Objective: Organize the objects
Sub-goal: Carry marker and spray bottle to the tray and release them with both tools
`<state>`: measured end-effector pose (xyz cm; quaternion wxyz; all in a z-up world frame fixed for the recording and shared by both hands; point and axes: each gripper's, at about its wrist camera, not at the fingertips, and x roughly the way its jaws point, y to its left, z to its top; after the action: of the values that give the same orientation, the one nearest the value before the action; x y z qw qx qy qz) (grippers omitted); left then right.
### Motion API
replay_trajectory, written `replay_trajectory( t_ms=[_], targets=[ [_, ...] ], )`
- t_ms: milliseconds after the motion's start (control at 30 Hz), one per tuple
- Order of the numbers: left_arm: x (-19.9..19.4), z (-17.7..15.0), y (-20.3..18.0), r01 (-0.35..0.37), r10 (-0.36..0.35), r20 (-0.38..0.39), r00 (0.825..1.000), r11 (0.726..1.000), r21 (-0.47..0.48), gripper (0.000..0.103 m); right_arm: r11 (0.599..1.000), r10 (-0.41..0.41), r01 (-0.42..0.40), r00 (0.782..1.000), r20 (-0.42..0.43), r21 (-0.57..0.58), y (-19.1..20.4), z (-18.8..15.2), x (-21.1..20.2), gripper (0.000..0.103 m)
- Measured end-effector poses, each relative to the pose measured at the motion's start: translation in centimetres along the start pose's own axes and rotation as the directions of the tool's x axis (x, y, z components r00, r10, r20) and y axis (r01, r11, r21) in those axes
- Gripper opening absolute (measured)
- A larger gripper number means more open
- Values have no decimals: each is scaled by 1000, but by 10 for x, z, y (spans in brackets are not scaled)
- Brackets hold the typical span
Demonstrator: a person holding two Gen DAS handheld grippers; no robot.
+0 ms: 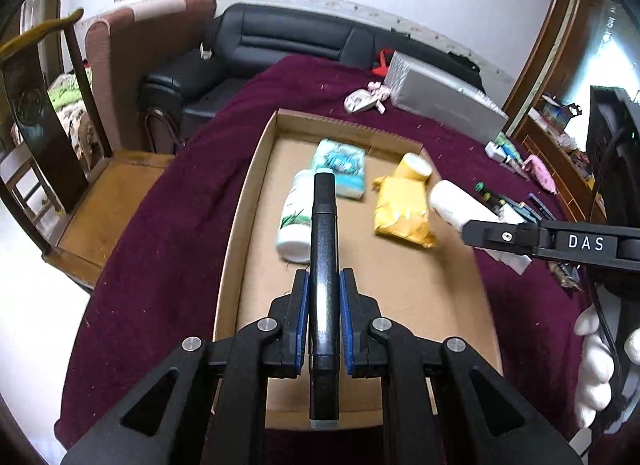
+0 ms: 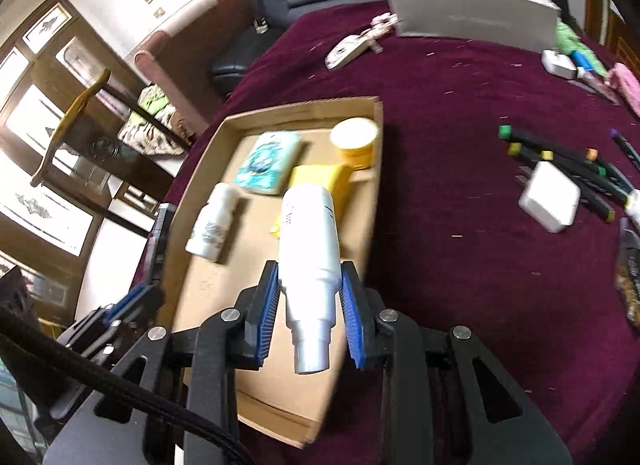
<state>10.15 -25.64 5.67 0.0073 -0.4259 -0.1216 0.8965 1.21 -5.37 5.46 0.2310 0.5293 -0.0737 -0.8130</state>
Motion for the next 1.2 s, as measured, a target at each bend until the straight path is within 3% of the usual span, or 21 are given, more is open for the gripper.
replay_trajectory(
  t_ms=[267, 633, 1200],
  targets=[
    [26, 6, 3, 42, -42, -83, 996, 999, 3, 12, 999, 39, -36, 995, -97, 32, 25, 13, 60, 28],
    [65, 28, 8, 17, -18, -172, 985, 1000, -2, 12, 998, 34, -26, 992, -124, 65, 29, 25, 92, 28],
    [62, 30, 18, 46, -57, -123, 991, 995, -92, 15, 1000, 4, -1, 995, -96, 27, 32, 30, 95, 29]
  ],
)
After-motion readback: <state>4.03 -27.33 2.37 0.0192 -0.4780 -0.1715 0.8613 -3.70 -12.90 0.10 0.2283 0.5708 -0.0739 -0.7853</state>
